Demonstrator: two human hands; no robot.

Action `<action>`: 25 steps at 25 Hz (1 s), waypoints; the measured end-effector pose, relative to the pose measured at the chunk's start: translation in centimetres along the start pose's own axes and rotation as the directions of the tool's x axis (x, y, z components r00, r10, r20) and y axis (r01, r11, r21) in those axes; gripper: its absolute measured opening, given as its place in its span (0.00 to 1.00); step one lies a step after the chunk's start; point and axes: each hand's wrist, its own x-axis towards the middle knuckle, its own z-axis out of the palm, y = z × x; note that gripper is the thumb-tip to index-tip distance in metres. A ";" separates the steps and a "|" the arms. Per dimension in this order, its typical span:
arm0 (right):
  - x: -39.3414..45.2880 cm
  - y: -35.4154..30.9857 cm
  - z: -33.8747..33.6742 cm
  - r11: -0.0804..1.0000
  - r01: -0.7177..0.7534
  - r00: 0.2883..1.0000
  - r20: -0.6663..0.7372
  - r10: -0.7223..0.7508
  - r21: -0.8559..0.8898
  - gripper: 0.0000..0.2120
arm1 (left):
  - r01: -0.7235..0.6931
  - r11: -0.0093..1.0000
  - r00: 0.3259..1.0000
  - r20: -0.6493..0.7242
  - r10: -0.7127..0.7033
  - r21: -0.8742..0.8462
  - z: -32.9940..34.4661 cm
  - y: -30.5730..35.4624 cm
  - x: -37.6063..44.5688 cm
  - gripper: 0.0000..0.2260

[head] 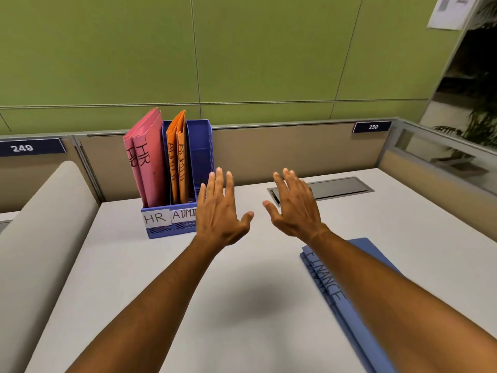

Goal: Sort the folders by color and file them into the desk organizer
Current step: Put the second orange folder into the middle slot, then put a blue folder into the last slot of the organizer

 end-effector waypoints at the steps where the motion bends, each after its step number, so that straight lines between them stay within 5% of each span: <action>1: -0.9 0.8 0.0 1.000 -0.016 1.000 0.007 0.016 -0.016 0.34 | -0.008 1.000 1.000 0.015 0.008 -0.004 0.5 0.9 -0.3 0.45; 15: -10.4 13.5 1.8 0.995 -0.093 0.987 0.130 0.096 -0.033 0.43 | 0.030 0.999 0.981 0.194 -0.027 -0.010 7.2 13.0 -7.0 0.46; 25: -19.2 24.1 6.3 0.995 -0.068 0.945 0.323 0.041 0.073 0.43 | 0.409 0.907 0.846 0.414 -0.336 -0.099 14.3 23.6 -14.4 0.48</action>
